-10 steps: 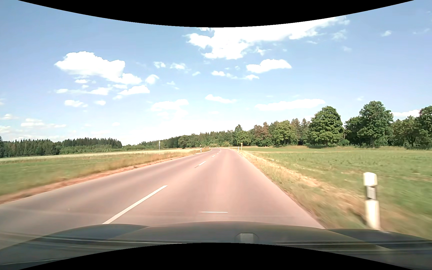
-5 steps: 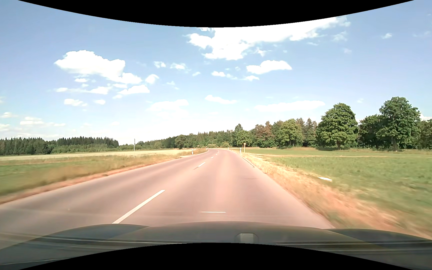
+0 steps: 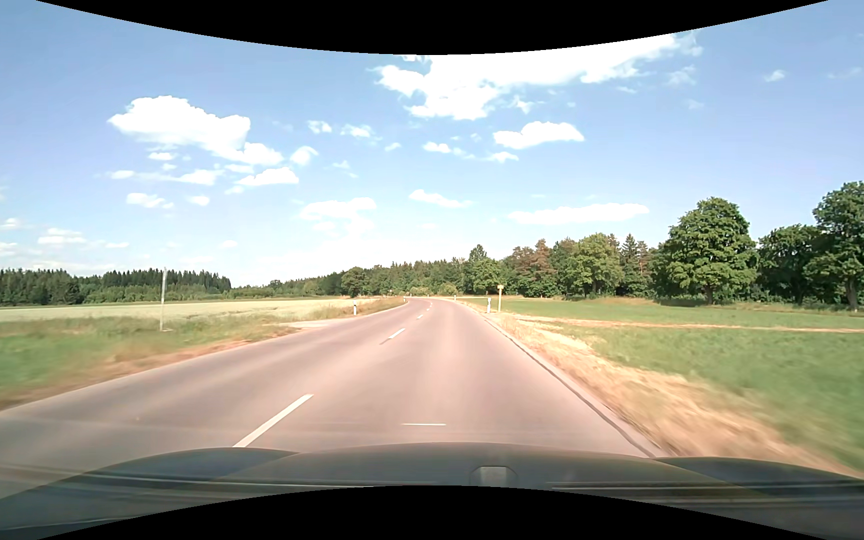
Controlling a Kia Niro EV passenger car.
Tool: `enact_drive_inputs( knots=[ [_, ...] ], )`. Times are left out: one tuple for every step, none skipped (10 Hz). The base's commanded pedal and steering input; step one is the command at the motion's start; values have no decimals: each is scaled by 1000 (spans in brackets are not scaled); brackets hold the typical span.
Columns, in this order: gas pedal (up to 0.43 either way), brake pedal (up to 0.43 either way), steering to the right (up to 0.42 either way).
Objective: Follow the waypoints while adhering to traffic rules and regulations
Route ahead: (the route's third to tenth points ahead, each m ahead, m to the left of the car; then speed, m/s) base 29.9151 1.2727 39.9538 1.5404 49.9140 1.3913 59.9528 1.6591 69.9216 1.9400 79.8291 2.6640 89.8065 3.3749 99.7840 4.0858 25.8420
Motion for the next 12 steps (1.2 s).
enact_drive_inputs(
  knots=[
    [197, 6, -3],
    [197, 6, -2],
    [197, 6, -2],
    [197, 6, -3],
    [189, 6, -3],
    [189, 6, -5],
    [189, 6, -5],
    [189, 6, -7],
    [189, 6, -8],
    [189, 6, -10],
    [189, 6, -10],
    [189, 6, -10]
  ],
)
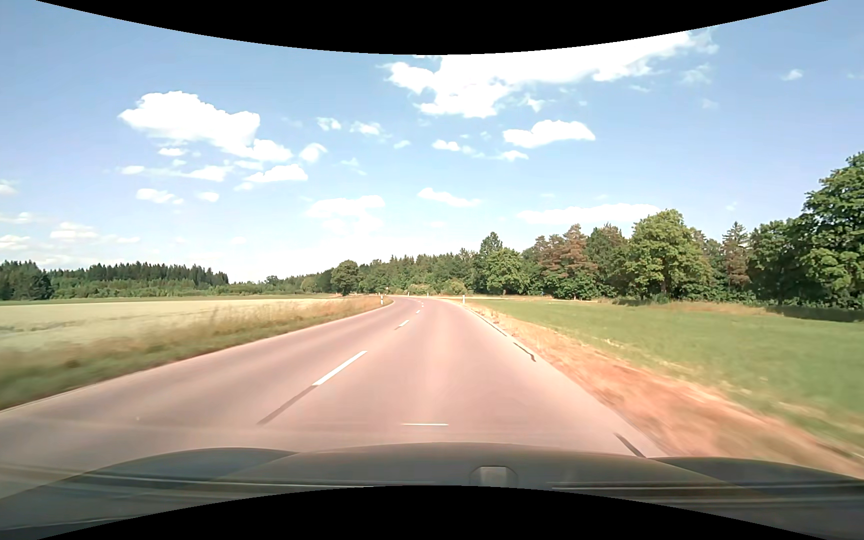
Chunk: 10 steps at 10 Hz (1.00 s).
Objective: Follow the waypoints while adhering to traffic rules and regulations
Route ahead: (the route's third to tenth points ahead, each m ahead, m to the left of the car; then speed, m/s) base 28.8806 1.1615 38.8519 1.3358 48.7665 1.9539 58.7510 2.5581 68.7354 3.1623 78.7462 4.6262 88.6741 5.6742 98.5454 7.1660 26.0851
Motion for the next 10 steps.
enact_drive_inputs(
  knots=[
    [189, 6, -10],
    [189, 6, -10],
    [189, 6, -11],
    [189, 6, -11],
    [189, 6, -11],
    [189, 6, -11],
    [138, 6, -12],
    [118, 6, -12],
    [118, 6, -13],
    [118, 6, -14]
  ],
)
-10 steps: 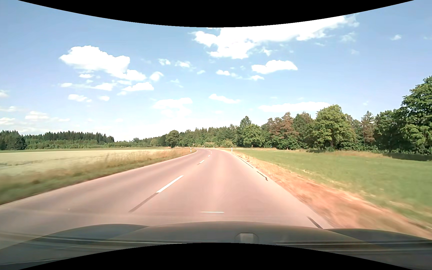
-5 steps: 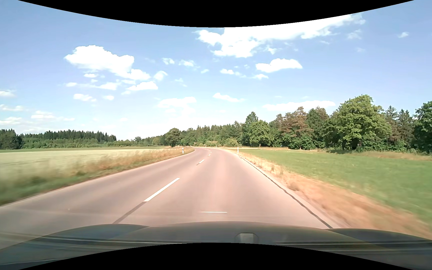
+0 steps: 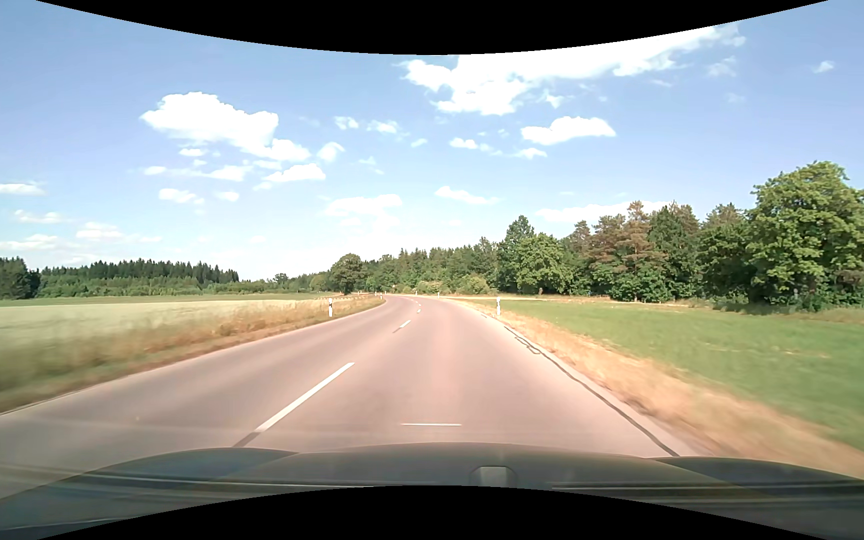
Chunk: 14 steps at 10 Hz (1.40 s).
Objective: Follow the waypoints while adhering to traffic rules and regulations
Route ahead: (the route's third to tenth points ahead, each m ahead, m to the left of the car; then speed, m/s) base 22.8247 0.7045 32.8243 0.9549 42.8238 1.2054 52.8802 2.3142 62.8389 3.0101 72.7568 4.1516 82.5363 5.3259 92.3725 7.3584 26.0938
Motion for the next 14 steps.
enact_drive_inputs(
  knots=[
    [118, 6, -14],
    [118, 6, -14],
    [118, 6, -14],
    [118, 6, -14],
    [118, 6, -14],
    [110, 6, -14],
    [98, 6, -14],
    [98, 6, -15],
    [98, 6, -15],
    [98, 6, -16],
    [98, 6, -17],
    [98, 6, -17],
    [98, 6, -17],
    [98, 6, -16]
  ],
)
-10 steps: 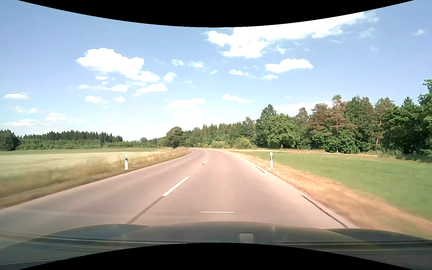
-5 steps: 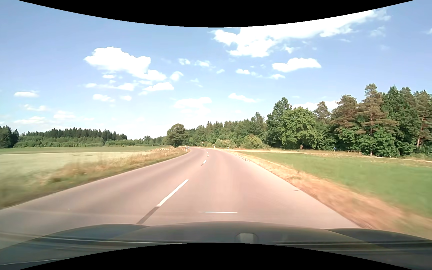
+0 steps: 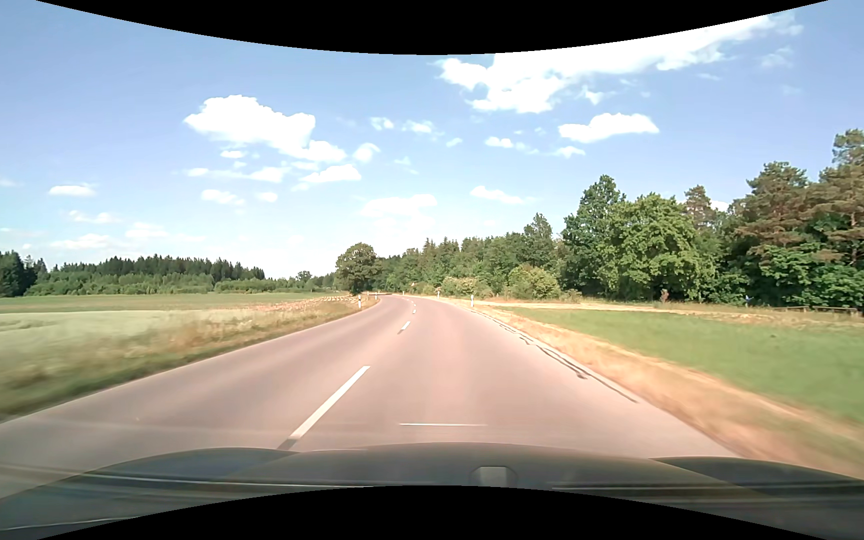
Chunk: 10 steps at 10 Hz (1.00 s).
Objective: Follow the waypoints while adhering to traffic rules and regulations
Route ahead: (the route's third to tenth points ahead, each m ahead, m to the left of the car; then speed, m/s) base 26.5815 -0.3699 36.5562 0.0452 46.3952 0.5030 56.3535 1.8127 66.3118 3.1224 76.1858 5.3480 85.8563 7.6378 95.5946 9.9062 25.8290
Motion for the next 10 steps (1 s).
enact_drive_inputs(
  knots=[
    [98, 6, -16],
    [98, 6, -17],
    [98, 6, -17],
    [98, 6, -18],
    [98, 6, -17],
    [98, 6, -17],
    [98, 6, -18],
    [98, 6, -17],
    [98, 6, -18],
    [98, 6, -18]
  ],
)
